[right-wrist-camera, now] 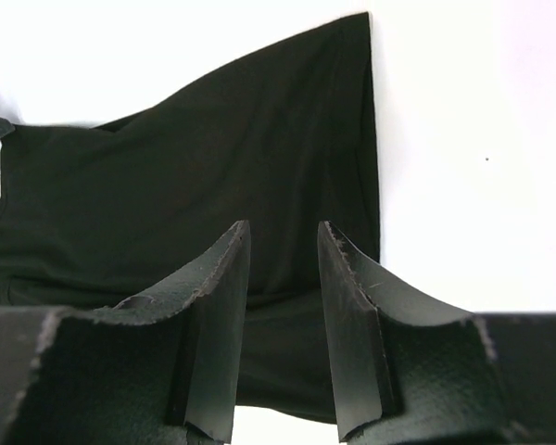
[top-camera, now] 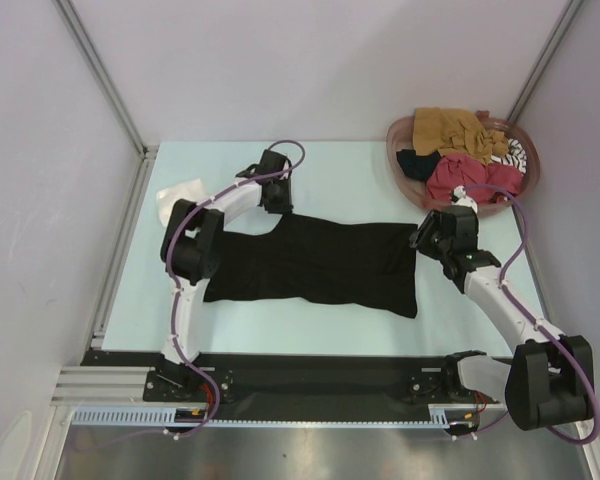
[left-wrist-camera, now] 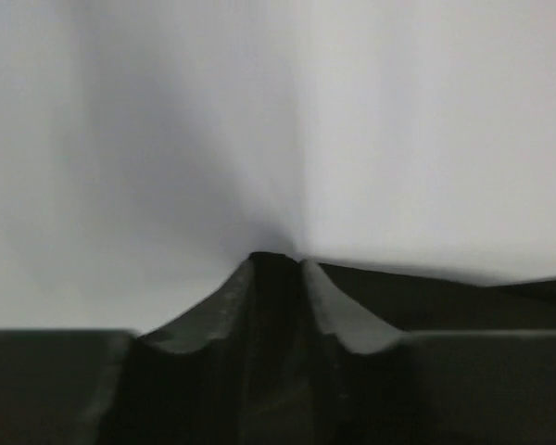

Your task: Fold and stack the tank tops

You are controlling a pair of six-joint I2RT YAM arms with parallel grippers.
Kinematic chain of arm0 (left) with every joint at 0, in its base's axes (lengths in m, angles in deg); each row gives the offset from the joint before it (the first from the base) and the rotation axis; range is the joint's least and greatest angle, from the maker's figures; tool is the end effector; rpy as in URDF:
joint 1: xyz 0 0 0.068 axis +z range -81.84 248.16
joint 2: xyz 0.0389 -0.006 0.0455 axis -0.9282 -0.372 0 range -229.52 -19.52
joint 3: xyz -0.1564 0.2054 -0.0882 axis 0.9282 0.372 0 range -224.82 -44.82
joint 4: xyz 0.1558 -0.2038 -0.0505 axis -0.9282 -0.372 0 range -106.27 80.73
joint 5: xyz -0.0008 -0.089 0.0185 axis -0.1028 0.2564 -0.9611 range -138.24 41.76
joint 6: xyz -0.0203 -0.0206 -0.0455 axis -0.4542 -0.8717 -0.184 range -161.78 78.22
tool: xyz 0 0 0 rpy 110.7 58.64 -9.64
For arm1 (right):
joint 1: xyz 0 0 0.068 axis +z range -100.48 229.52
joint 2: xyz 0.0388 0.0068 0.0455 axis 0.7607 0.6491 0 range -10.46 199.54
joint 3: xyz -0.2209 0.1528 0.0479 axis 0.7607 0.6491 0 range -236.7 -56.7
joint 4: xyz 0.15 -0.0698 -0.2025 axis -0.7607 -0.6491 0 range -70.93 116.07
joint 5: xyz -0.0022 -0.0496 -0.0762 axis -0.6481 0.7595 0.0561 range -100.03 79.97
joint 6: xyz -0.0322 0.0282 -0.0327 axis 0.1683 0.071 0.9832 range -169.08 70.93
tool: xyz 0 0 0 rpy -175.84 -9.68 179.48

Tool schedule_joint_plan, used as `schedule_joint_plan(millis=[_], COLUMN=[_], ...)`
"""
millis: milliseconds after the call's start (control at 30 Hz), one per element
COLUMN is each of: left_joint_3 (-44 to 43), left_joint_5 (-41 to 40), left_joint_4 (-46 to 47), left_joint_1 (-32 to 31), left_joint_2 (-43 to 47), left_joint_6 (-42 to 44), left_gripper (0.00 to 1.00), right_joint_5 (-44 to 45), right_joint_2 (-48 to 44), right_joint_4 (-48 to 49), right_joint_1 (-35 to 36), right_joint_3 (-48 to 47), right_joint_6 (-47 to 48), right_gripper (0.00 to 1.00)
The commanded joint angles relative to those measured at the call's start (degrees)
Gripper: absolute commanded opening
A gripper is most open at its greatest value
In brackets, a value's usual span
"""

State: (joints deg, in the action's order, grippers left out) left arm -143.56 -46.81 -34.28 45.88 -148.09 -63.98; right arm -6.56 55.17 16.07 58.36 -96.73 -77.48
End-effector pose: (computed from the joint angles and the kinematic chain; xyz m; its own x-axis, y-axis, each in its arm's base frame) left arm 0.4532 -0.1866 0.1605 -0.8487 -0.0604 -0.5255 0.0774 0.9686 -0.2363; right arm 0.2445 0.0358 0.2386 -0.5556 0.3942 -0.7321 0.1814 0.9167 0.3559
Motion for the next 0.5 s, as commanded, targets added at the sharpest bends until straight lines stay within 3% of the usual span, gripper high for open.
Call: schedule_joint_plan(millis=[0, 67, 133, 300, 467], left_joint_3=[-0.32, -0.49, 0.56, 7.41, 13.39], left_joint_5=[-0.9, -4.04, -6.34, -4.78, -3.28], left_joint_4=[-1.09, -2.4, -3.19, 0.57, 3.83], left_joint_1=[-0.22, -0.22, 0.39, 4.78, 6.73], left_joint_2=[-0.8, -0.98, -0.19, 3.5, 7.37], left_joint_6=[0.14, 0.05, -0.48, -1.8, -0.83], left_gripper=[0.28, 0.08, 0.03, 0.0, 0.0], right_joint_5=[-1.26, -1.79, -1.79, -2.85, -2.5], right_joint_2=[1.26, 1.61, 1.7, 3.54, 13.19], right_joint_4=[2.79, 2.7, 3.05, 5.69, 7.71], right_joint_1=[-0.4, -0.49, -0.49, -0.05, 3.19], right_joint_3=[0.13, -0.13, 0.04, -0.75, -5.83], right_joint_6=[-0.25, -0.25, -0.25, -0.16, 0.45], right_gripper=[0.4, 0.4, 0.4, 0.41, 0.45])
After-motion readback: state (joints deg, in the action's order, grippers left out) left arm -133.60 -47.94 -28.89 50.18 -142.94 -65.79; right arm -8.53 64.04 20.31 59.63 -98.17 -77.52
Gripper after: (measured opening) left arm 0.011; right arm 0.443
